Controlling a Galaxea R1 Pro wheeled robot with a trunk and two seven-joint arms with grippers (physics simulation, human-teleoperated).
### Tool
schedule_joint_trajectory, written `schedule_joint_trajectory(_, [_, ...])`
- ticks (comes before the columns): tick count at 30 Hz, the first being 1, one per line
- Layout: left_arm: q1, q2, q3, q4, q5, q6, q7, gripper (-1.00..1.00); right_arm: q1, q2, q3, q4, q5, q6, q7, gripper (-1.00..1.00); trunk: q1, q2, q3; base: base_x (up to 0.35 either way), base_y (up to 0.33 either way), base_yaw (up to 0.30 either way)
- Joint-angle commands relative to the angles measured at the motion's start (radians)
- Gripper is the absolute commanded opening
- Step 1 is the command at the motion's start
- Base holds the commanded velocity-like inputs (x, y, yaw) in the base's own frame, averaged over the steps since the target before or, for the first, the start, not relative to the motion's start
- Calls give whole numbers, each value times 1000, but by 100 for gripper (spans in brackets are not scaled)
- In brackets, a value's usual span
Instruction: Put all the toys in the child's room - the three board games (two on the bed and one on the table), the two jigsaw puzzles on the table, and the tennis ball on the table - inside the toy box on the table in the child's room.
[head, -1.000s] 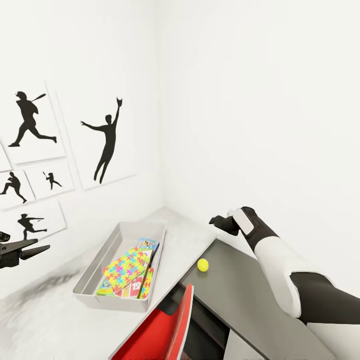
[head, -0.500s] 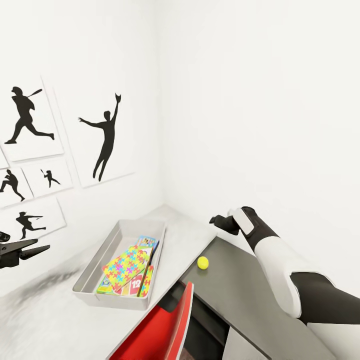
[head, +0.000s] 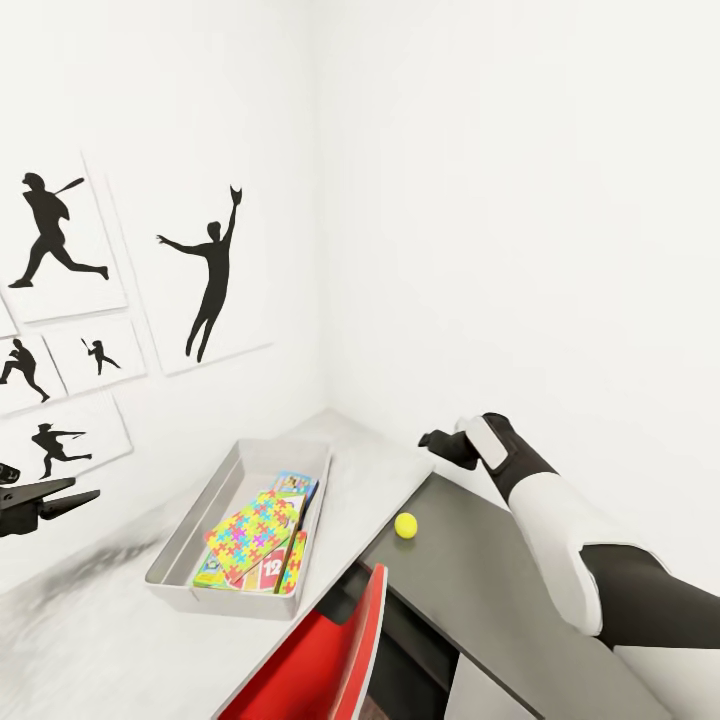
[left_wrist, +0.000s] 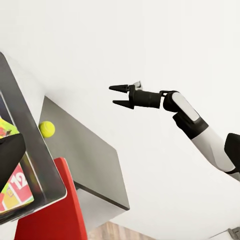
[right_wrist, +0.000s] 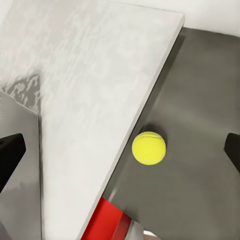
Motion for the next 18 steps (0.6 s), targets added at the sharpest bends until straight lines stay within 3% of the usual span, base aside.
schedule_joint_trajectory(1, [-1,2,-6,1,5,11,-4,100,0,3,-2,-1,-9,2,-10,100,1,-2,-2,0,0,0])
schedule_joint_trajectory(18, [-1,2,-7,1,5,11,-4,100,-1,6,-1,2,-7,5,-13,100,1,-2,-22,0,0,0])
